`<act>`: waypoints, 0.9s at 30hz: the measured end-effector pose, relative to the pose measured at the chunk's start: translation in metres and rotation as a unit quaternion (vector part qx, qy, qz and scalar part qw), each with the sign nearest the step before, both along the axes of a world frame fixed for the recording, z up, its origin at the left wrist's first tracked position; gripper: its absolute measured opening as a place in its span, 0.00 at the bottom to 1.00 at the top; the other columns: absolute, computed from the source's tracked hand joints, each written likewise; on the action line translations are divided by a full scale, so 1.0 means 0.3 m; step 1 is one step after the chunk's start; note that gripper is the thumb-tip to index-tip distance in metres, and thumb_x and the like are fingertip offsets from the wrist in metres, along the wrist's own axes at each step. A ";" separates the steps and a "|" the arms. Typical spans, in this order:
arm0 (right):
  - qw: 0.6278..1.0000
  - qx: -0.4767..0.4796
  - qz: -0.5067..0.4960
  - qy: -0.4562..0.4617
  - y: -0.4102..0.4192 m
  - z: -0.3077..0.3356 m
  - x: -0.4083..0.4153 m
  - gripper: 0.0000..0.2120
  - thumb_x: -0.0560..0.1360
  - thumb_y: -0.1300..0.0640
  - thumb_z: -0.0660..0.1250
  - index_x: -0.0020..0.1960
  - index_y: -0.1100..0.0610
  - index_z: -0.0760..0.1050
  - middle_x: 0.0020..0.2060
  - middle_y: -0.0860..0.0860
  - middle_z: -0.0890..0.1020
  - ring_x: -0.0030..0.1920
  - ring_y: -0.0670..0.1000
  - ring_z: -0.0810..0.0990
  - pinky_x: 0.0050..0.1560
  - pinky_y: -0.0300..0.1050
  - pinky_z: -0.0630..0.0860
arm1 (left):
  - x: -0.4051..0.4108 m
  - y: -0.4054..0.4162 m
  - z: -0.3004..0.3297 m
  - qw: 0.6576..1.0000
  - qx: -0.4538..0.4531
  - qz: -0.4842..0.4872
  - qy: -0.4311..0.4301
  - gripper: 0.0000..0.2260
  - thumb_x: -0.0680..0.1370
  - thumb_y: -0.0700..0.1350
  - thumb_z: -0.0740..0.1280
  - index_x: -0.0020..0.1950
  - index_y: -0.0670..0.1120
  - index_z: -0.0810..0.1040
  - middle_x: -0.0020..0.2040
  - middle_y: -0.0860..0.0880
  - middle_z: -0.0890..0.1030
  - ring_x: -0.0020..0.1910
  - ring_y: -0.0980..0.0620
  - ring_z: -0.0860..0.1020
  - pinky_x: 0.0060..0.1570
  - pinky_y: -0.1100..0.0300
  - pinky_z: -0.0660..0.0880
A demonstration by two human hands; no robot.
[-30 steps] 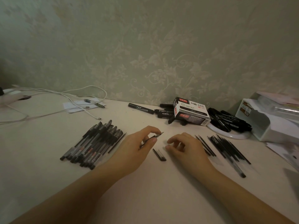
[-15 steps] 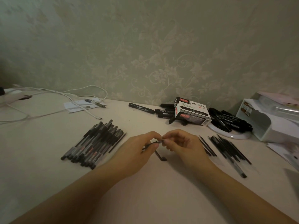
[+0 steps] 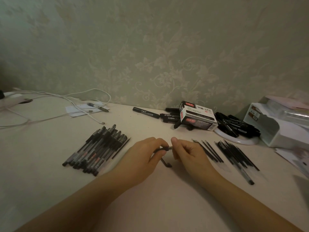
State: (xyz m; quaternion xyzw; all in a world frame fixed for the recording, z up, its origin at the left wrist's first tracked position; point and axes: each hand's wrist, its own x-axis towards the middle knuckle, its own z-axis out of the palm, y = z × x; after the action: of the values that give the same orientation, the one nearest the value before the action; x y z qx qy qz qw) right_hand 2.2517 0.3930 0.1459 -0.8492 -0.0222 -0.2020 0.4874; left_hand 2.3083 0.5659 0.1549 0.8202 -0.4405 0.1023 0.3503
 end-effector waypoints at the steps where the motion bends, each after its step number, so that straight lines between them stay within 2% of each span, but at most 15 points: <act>1: 1.000 0.005 -0.001 0.000 -0.001 0.000 0.001 0.21 0.77 0.38 0.59 0.33 0.50 0.73 0.28 0.46 0.74 0.31 0.44 0.71 0.34 0.34 0.68 | 0.002 0.001 -0.002 1.000 -0.002 0.002 0.002 0.08 0.81 0.48 0.61 0.58 0.52 0.77 0.48 0.55 0.79 0.47 0.60 0.75 0.48 0.59 0.74; 3: 1.000 0.019 0.008 0.008 -0.006 0.002 0.005 0.12 0.77 0.40 0.63 0.40 0.46 0.76 0.34 0.45 0.80 0.36 0.44 0.76 0.38 0.34 0.72 | 0.007 0.004 -0.005 1.000 -0.007 0.006 0.010 0.08 0.81 0.47 0.62 0.57 0.52 0.77 0.49 0.56 0.79 0.47 0.60 0.75 0.49 0.60 0.74; 5: 1.000 0.011 0.025 0.005 -0.012 -0.001 0.005 0.04 0.78 0.48 0.66 0.45 0.45 0.77 0.39 0.45 0.82 0.40 0.46 0.79 0.42 0.36 0.74 | 0.010 0.005 -0.007 1.000 -0.007 0.003 0.015 0.08 0.80 0.47 0.62 0.57 0.53 0.78 0.49 0.56 0.80 0.47 0.60 0.76 0.48 0.60 0.74; 7: 1.000 -0.009 0.029 -0.008 -0.012 -0.007 0.004 0.06 0.79 0.53 0.66 0.44 0.46 0.76 0.37 0.46 0.81 0.39 0.46 0.77 0.42 0.40 0.74 | 0.009 0.003 -0.010 1.000 0.003 -0.003 0.019 0.08 0.80 0.48 0.62 0.58 0.53 0.78 0.49 0.55 0.80 0.47 0.59 0.76 0.49 0.57 0.75; 9: 1.000 -0.017 0.014 -0.006 -0.009 -0.012 0.004 0.07 0.79 0.51 0.66 0.42 0.49 0.77 0.35 0.47 0.80 0.37 0.45 0.76 0.40 0.42 0.73 | 0.005 -0.001 -0.014 0.999 0.017 -0.008 0.026 0.09 0.80 0.48 0.62 0.58 0.53 0.77 0.49 0.54 0.80 0.48 0.57 0.77 0.49 0.54 0.75; 11: 1.000 -0.018 -0.001 -0.003 -0.006 -0.014 0.005 0.09 0.78 0.47 0.67 0.42 0.49 0.78 0.35 0.47 0.81 0.36 0.44 0.76 0.39 0.40 0.73 | 0.002 -0.004 -0.014 0.999 0.023 -0.010 0.030 0.09 0.80 0.48 0.62 0.58 0.52 0.78 0.49 0.53 0.80 0.48 0.57 0.77 0.49 0.54 0.75; 15: 1.000 0.003 0.010 0.003 -0.008 -0.010 0.002 0.05 0.77 0.47 0.68 0.45 0.46 0.79 0.38 0.46 0.83 0.39 0.43 0.80 0.40 0.33 0.74 | 0.006 0.000 -0.003 0.999 0.000 0.004 0.033 0.08 0.81 0.47 0.62 0.58 0.51 0.78 0.47 0.55 0.79 0.45 0.60 0.76 0.46 0.63 0.74; 17: 1.000 -0.011 0.016 0.001 -0.014 -0.010 0.002 0.04 0.78 0.49 0.67 0.45 0.47 0.78 0.38 0.46 0.82 0.39 0.43 0.79 0.40 0.35 0.74 | 0.004 0.003 -0.001 0.999 0.000 0.007 0.037 0.09 0.81 0.47 0.62 0.58 0.51 0.78 0.47 0.56 0.79 0.44 0.61 0.76 0.44 0.67 0.72; 20: 1.000 -0.017 0.015 0.001 -0.017 -0.012 0.002 0.10 0.78 0.45 0.65 0.42 0.50 0.78 0.34 0.47 0.79 0.36 0.43 0.76 0.39 0.39 0.73 | -0.003 0.000 0.001 0.999 -0.003 -0.003 0.047 0.09 0.80 0.47 0.62 0.59 0.51 0.78 0.47 0.55 0.79 0.45 0.60 0.76 0.45 0.66 0.73; 22: 1.000 -0.010 0.012 -0.001 -0.013 -0.013 0.001 0.18 0.77 0.40 0.62 0.39 0.53 0.76 0.29 0.47 0.76 0.32 0.43 0.73 0.35 0.37 0.70 | -0.009 -0.004 0.003 0.999 0.000 -0.006 0.052 0.10 0.81 0.47 0.62 0.59 0.51 0.78 0.50 0.54 0.80 0.47 0.59 0.77 0.49 0.63 0.75; 24: 1.000 -0.006 0.004 -0.011 -0.007 -0.012 0.001 0.21 0.77 0.39 0.59 0.37 0.54 0.75 0.28 0.46 0.75 0.31 0.43 0.72 0.34 0.35 0.68 | -0.011 -0.003 0.004 0.999 0.005 -0.002 0.048 0.09 0.81 0.47 0.62 0.59 0.51 0.78 0.50 0.55 0.80 0.47 0.59 0.77 0.50 0.62 0.75; 27: 1.000 0.003 0.000 -0.002 -0.005 -0.006 0.001 0.14 0.78 0.41 0.61 0.42 0.49 0.77 0.34 0.46 0.80 0.37 0.47 0.77 0.39 0.36 0.71 | -0.006 0.004 0.006 0.999 -0.003 0.010 0.043 0.09 0.81 0.47 0.62 0.58 0.51 0.78 0.46 0.56 0.79 0.45 0.60 0.76 0.47 0.64 0.74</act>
State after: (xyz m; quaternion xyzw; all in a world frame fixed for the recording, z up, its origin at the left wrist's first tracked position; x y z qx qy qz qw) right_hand 2.2519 0.3916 0.1441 -0.8475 -0.0229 -0.2039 0.4896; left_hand 2.3066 0.5670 0.1566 0.8274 -0.4165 0.0717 0.3699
